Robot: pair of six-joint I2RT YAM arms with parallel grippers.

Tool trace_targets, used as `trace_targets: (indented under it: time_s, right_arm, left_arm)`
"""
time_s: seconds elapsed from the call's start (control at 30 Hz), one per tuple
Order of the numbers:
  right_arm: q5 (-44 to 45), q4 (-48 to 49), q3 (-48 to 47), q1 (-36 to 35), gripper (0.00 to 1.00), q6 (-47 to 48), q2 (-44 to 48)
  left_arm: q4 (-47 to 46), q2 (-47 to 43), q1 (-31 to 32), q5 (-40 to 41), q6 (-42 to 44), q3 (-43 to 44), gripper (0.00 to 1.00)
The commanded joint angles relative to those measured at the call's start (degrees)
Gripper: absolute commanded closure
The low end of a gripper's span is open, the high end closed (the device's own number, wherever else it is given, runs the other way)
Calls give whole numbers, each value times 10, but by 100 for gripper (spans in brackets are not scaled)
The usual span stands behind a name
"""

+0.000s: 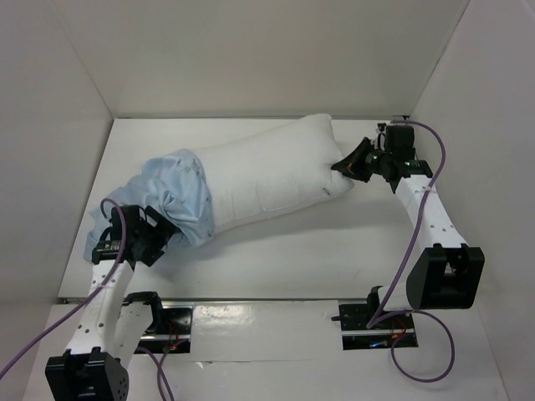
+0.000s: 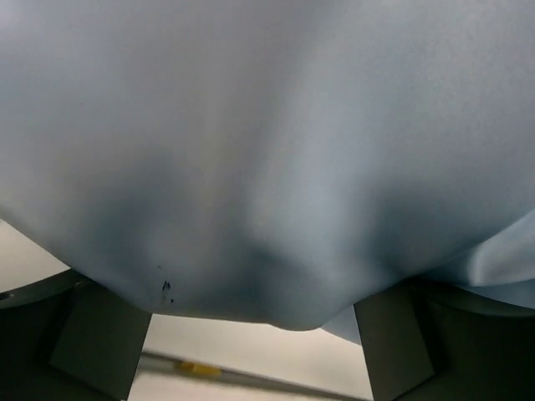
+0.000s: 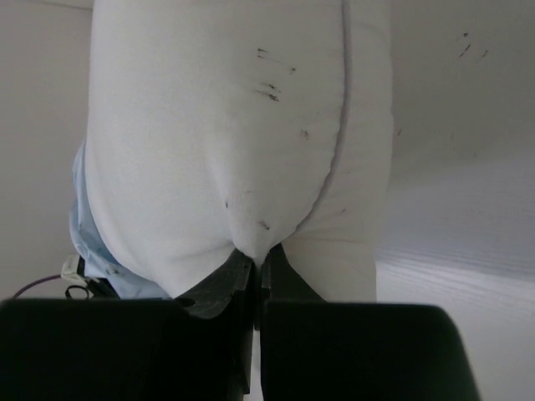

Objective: Put the pillow into the pillowcase

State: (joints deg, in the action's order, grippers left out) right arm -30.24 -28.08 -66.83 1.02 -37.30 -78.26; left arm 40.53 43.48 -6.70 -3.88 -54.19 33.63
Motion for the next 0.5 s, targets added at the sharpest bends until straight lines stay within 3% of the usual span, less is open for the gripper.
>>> trace_targets:
  time_s: [0.0,0.07,0.13,0.2,0.23,0.47]
  right_arm:
    - [-31,45,-11,0,100,9,3]
    - [-31,45,-6,0,100,15,3]
    - [-25,29,-6,0,100,23,3]
    - [-15,22,-1,0,100,31,3]
    - [-15,17,-1,0,100,37,3]
    - [-10,-45,-1,0,100,93,41]
  left_arm:
    - [-177,-7,-8,-12,-14,-35,0]
    - [-220,-2,-8,-3,-14,-51,8]
    - [-228,5,-8,10,-24,-51,35]
    - [-223,5,-8,22,-19,-28,69]
    - [-216,10,-8,34,-8,-17,100]
    - [-100,-17,-2,91,49,114,100]
